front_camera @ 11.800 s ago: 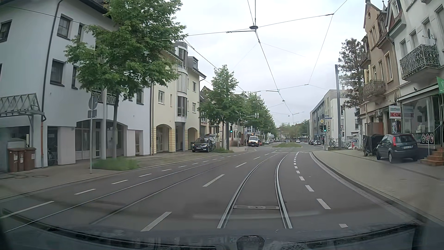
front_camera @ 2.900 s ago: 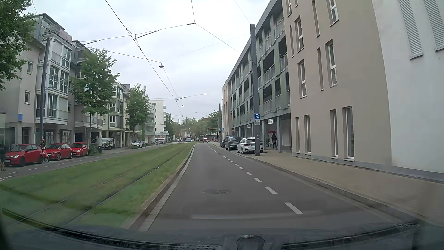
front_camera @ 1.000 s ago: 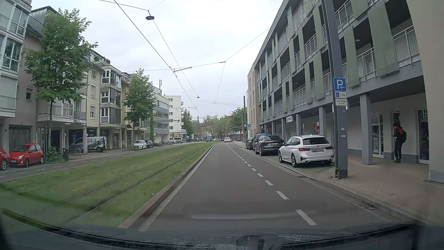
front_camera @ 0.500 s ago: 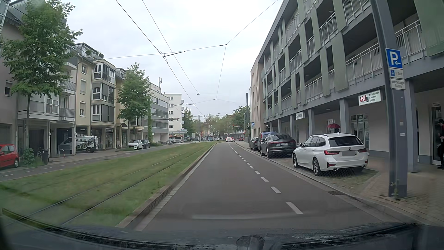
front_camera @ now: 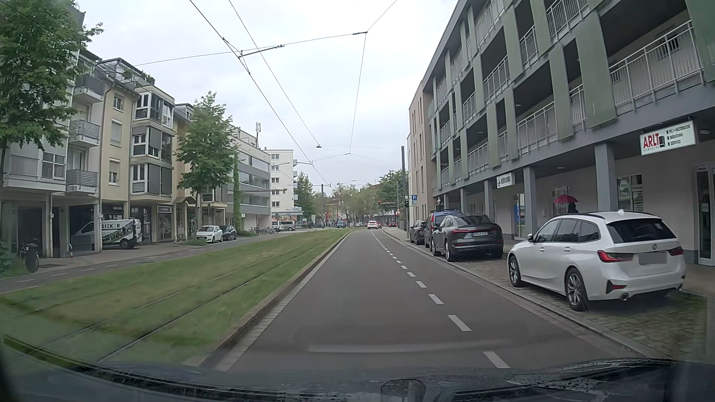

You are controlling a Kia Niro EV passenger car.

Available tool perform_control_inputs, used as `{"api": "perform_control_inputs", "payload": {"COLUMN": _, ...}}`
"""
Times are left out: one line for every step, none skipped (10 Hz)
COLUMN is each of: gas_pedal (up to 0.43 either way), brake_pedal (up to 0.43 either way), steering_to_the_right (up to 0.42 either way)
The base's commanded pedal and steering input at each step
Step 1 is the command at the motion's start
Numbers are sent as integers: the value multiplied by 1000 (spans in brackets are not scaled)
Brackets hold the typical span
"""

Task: Follow the waypoints while adhering to traffic rules and regulations

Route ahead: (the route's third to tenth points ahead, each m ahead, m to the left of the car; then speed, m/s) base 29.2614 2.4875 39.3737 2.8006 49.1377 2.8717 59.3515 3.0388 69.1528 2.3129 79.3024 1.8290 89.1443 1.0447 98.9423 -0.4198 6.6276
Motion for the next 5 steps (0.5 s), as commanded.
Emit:
{"api": "perform_control_inputs", "payload": {"gas_pedal": 59, "brake_pedal": 0, "steering_to_the_right": -10}}
{"api": "perform_control_inputs", "payload": {"gas_pedal": 59, "brake_pedal": 0, "steering_to_the_right": -10}}
{"api": "perform_control_inputs", "payload": {"gas_pedal": 59, "brake_pedal": 0, "steering_to_the_right": -10}}
{"api": "perform_control_inputs", "payload": {"gas_pedal": 59, "brake_pedal": 0, "steering_to_the_right": -10}}
{"api": "perform_control_inputs", "payload": {"gas_pedal": 59, "brake_pedal": 0, "steering_to_the_right": -10}}
